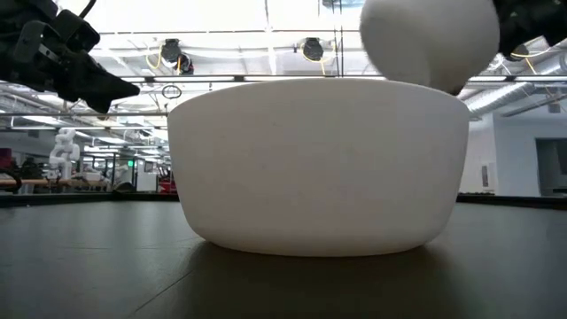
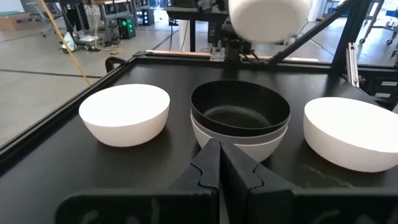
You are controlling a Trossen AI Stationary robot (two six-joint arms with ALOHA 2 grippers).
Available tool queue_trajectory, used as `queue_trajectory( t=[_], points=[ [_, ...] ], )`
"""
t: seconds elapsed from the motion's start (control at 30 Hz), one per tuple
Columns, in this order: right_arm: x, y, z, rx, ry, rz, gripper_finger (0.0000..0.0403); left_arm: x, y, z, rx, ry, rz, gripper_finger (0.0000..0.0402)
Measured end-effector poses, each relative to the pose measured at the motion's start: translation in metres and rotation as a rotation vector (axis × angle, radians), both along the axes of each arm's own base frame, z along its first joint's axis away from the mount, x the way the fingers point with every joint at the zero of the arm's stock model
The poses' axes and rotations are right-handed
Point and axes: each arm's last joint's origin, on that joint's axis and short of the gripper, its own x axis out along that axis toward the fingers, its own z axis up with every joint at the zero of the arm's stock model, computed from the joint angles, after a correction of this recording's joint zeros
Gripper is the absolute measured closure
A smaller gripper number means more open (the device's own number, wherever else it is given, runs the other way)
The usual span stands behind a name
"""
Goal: Nest bowls inside each other
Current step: Stack the middle white bowl on top of the black bowl
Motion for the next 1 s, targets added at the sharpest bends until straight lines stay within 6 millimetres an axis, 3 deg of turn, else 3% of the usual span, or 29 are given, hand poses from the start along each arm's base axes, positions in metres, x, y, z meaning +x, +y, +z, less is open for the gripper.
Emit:
queue_trajectory(
  t=[0.23,0.47,0.67,0.8,1.0],
  points=[
    [-0.015,0.001,-0.002,-0.024,-0.051,-0.071,0.0403,0.0,0.0,0.0,0.002,0.001,0.0,0.0396],
    [-0.016,0.001,-0.03,-0.032,-0.03,-0.104,0.0403,0.0,0.0,0.0,0.0,-0.003,0.0,0.0396],
    [-0.011,0.0,-0.042,-0.031,-0.15,-0.105,0.0403,0.0,0.0,0.0,-0.001,-0.001,-0.001,0.0396],
    [-0.005,-0.001,-0.047,-0.022,-0.115,-0.104,0.0403,0.0,0.0,0.0,0.003,0.002,-0.002,0.0396],
    [0.014,-0.003,-0.041,-0.009,-0.178,-0.026,0.0403,0.0,0.0,0.0,0.01,0.003,-0.004,0.0396]
  ],
)
